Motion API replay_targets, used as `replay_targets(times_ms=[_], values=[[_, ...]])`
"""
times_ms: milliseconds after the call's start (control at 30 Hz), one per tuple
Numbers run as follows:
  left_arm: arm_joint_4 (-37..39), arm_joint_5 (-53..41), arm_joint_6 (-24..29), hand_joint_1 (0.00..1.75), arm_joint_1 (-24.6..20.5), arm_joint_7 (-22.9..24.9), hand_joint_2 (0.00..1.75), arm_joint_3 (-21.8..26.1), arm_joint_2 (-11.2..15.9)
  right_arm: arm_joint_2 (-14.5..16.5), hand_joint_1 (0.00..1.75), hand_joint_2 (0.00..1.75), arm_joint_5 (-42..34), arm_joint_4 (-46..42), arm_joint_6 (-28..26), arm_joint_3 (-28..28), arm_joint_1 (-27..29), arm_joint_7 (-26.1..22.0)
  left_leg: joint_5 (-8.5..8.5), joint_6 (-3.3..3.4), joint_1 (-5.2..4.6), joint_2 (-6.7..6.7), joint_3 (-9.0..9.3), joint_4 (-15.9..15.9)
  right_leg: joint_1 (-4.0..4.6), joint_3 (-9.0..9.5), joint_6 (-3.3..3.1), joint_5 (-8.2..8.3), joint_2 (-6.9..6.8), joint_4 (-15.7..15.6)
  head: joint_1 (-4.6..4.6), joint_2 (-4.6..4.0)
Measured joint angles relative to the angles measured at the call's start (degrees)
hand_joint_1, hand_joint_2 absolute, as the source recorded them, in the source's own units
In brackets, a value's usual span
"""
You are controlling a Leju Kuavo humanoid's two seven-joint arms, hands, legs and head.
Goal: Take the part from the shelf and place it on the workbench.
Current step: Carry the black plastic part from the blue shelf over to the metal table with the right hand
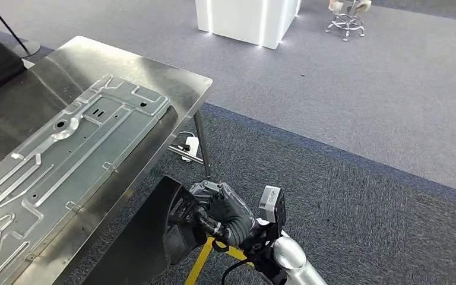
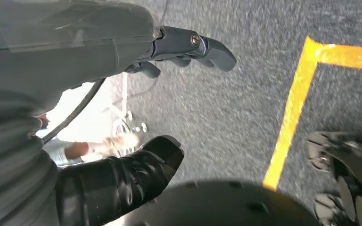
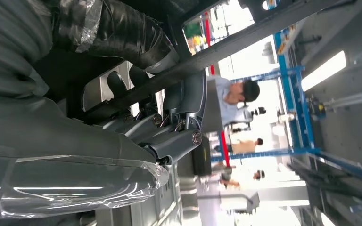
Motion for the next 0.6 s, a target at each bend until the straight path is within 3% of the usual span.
replay_targets(times_ms=[67, 100, 133, 200, 267, 300, 367, 400, 467, 533, 567, 600], values=[[0.00, 0.01, -0.11, 0.00, -0.03, -0.03, 1.75, 0.01, -0.03, 0.01, 1.75, 1.75, 0.03, 0.01, 0.00, 0.01, 0.06, 0.02, -2.31, -0.40, 0.31, 1.21, -3.38, 6.43, 0.21, 0.06, -0.16, -0.21, -1.54, 0.03, -0.01, 0.00], [0.00, 0.02, -0.14, 0.00, 0.01, -0.04, 1.75, 0.01, -0.03, 0.01, 1.75, 1.75, 0.04, 0.01, 0.00, 0.01, 0.09, 0.03, -1.96, -0.53, 0.45, 1.45, -3.73, 7.00, 0.26, 0.11, -0.12, -0.32, -2.23, 0.04, -0.01, 0.00], [0.00, 0.04, -0.15, 0.00, 0.06, -0.04, 1.75, 0.00, -0.02, 0.02, 1.75, 1.75, 0.04, 0.01, 0.00, 0.01, 0.10, 0.03, -0.58, -0.60, 0.55, 1.74, -2.84, 5.27, 0.28, 0.23, -0.04, -0.44, -2.86, 0.05, -0.01, 0.00], [0.00, 0.08, -0.14, 0.00, 0.10, -0.01, 1.75, -0.01, 0.01, 0.02, 1.75, 1.75, 0.04, 0.01, 0.00, 0.01, 0.08, 0.03, 3.04, -0.41, 0.53, 3.41, 1.38, -2.68, 0.32, 0.65, 0.29, -0.77, -4.01, 0.06, -0.01, 0.00], [0.00, 0.09, -0.14, 0.00, 0.02, 0.00, 1.75, 0.00, 0.02, 0.02, 1.75, 1.75, 0.04, 0.01, 0.00, 0.00, 0.04, 0.02, 4.76, 0.22, 0.20, 5.04, 4.41, -8.39, 0.54, 1.02, 0.84, -1.10, -4.95, 0.06, 0.01, 0.00], [0.01, 0.09, -0.15, 0.00, -0.01, -0.01, 1.75, 0.01, 0.03, 0.02, 1.75, 1.75, 0.04, 0.01, 0.00, 0.00, 0.03, 0.02, 4.72, 0.59, -0.02, 5.25, 4.71, -9.14, 0.61, 1.13, 1.15, -1.19, -5.37, 0.02, 0.02, 0.00], [0.02, 0.12, -0.14, 0.00, 0.05, -0.01, 1.75, 0.00, 0.06, 0.07, 1.75, 1.75, 0.05, -0.02, 0.00, 0.01, 0.00, 0.02, 4.94, 1.31, -0.03, 4.05, 4.76, -9.41, 0.54, 1.38, 1.86, -1.38, -6.04, -0.10, 0.02, 0.00], [0.02, 0.15, -0.14, 0.00, 0.08, -0.01, 1.75, -0.01, 0.07, 0.10, 1.75, 1.75, 0.05, -0.05, 0.00, 0.01, -0.03, 0.02, 5.07, 1.64, 0.07, 3.46, 4.94, -9.70, 0.42, 1.40, 2.19, -1.79, -5.46, 0.27, 0.03, 0.00], [0.02, 0.21, -0.13, 0.00, 0.01, -0.02, 1.75, 0.00, 0.09, 0.15, 1.75, 1.75, 0.05, -0.14, 0.01, 0.01, -0.07, -0.01, 5.35, 2.33, 0.32, 2.36, 5.36, -10.22, 0.19, -0.12, 2.62, -4.22, -2.74, 4.06, 0.08, 0.00], [0.02, 0.23, -0.13, 0.00, -0.11, -0.05, 1.75, 0.01, 0.09, 0.05, 1.75, 1.75, 0.05, -0.13, 0.00, 0.02, 0.12, -0.04, 5.34, 2.72, 0.14, 1.21, 5.34, -10.19, 0.09, -3.94, 2.67, -7.70, -0.37, 11.71, 0.11, 0.00], [0.02, 0.23, -0.13, 0.00, -0.10, -0.08, 1.75, 0.01, 0.09, -0.05, 1.75, 1.75, 0.07, -0.08, -0.01, 0.02, 0.25, -0.03, 5.29, 2.81, 0.06, 0.51, 5.32, -10.13, 0.09, -5.74, 2.68, -8.61, 0.01, 14.92, 0.11, 0.00], [0.02, 0.23, -0.14, 0.00, -0.07, -0.09, 1.75, 0.01, 0.09, -0.15, 1.75, 1.75, 0.08, -0.04, -0.02, 0.02, 0.36, -0.03, 5.25, 2.84, 0.00, -0.25, 5.32, -10.03, 0.10, -6.77, 2.66, -8.39, 0.18, 16.35, 0.11, 0.00]])
